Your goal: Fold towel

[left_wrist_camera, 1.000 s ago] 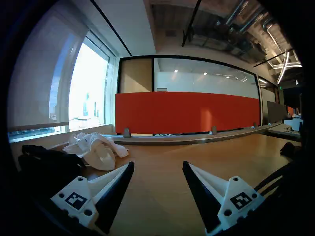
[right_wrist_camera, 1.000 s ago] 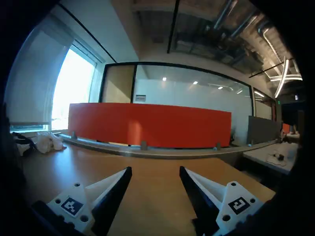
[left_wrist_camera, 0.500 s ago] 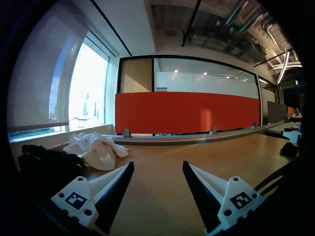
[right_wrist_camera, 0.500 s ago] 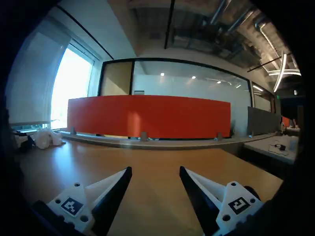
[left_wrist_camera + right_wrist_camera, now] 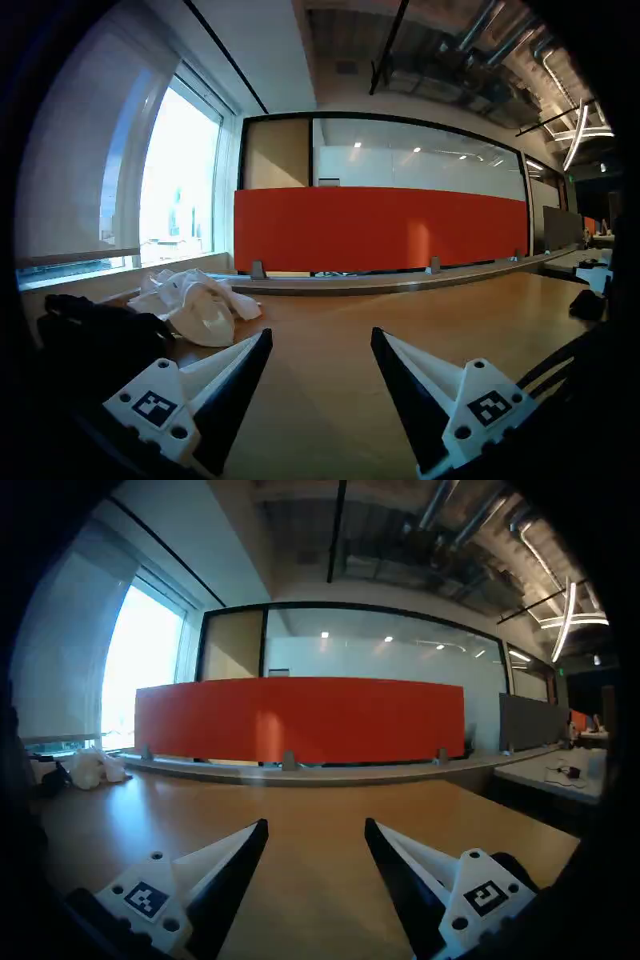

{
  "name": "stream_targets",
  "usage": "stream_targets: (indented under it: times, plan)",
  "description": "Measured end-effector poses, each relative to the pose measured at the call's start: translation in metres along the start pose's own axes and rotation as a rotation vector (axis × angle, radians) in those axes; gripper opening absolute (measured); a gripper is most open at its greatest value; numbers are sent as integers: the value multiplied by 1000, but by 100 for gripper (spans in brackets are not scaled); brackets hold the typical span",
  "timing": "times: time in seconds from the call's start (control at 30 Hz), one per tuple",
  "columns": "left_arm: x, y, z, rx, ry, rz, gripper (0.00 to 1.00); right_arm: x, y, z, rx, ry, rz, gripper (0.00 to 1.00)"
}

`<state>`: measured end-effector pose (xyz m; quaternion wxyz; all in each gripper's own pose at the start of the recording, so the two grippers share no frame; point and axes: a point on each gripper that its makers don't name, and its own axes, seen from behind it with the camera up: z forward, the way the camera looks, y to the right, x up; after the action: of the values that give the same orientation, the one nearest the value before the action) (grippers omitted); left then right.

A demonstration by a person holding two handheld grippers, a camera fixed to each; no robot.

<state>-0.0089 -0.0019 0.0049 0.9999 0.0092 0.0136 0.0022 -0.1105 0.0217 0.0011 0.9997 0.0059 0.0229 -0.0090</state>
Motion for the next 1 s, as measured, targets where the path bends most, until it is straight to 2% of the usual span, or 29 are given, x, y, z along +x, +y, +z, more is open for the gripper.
stream_targets:
  times: [0.3, 0.47, 1.0]
  plan:
    - [0, -1, 0, 0, 0, 0, 91, -1, 1, 1, 2, -2, 2, 94]
    - [1, -1, 0, 1, 0, 1, 93, -2, 1, 1, 2, -3, 4, 100]
    - [1, 0, -1, 1, 0, 2, 94, -1, 1, 1, 2, -3, 3, 100]
